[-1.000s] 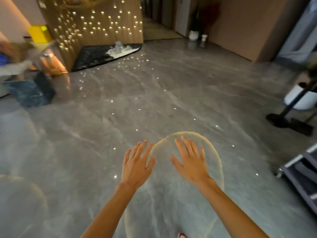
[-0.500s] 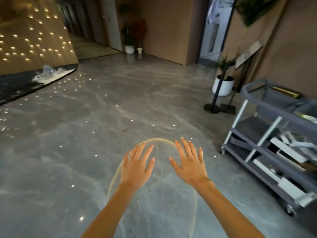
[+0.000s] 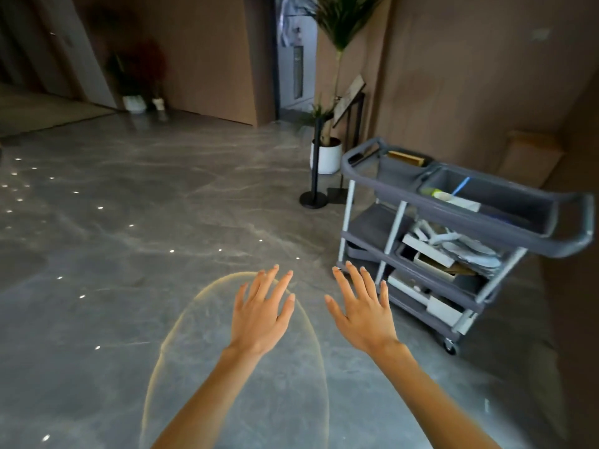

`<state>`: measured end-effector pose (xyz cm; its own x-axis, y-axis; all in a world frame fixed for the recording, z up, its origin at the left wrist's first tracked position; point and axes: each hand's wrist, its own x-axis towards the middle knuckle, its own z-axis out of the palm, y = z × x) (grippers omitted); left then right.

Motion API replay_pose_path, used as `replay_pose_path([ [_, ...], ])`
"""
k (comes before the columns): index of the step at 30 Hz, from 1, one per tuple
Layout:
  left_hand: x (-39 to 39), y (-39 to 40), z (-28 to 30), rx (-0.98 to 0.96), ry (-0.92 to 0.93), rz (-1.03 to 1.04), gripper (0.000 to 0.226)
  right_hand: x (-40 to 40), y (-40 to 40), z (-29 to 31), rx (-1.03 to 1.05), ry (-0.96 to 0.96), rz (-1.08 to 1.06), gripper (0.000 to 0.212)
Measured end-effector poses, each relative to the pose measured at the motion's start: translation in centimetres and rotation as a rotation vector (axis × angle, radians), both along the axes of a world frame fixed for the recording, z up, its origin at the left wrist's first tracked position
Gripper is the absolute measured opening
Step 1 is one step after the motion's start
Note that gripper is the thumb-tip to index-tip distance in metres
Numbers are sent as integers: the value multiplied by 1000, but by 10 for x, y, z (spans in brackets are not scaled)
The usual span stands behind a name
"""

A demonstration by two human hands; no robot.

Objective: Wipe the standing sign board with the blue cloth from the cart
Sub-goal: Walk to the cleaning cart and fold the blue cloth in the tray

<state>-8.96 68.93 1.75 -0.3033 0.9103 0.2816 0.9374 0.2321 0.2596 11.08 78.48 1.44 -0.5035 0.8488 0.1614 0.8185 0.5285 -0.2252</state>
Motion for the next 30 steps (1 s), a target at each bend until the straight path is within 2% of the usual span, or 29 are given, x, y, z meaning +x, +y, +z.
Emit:
replay_pose_path([
  [7, 59, 87, 2, -14, -11, -163, 52, 81, 54, 0, -18, -20, -198, 69],
  [13, 86, 155, -6, -32, 11, -294, 51, 121, 90, -7, -39, -9, -328, 70],
  [21, 91, 260, -26, -36, 19, -423, 54, 129, 165, -16, -29, -30, -475, 72],
  [30, 70, 397, -6, 26, 68, -581, 52, 110, 262, -2, -25, -16, -621, 70],
])
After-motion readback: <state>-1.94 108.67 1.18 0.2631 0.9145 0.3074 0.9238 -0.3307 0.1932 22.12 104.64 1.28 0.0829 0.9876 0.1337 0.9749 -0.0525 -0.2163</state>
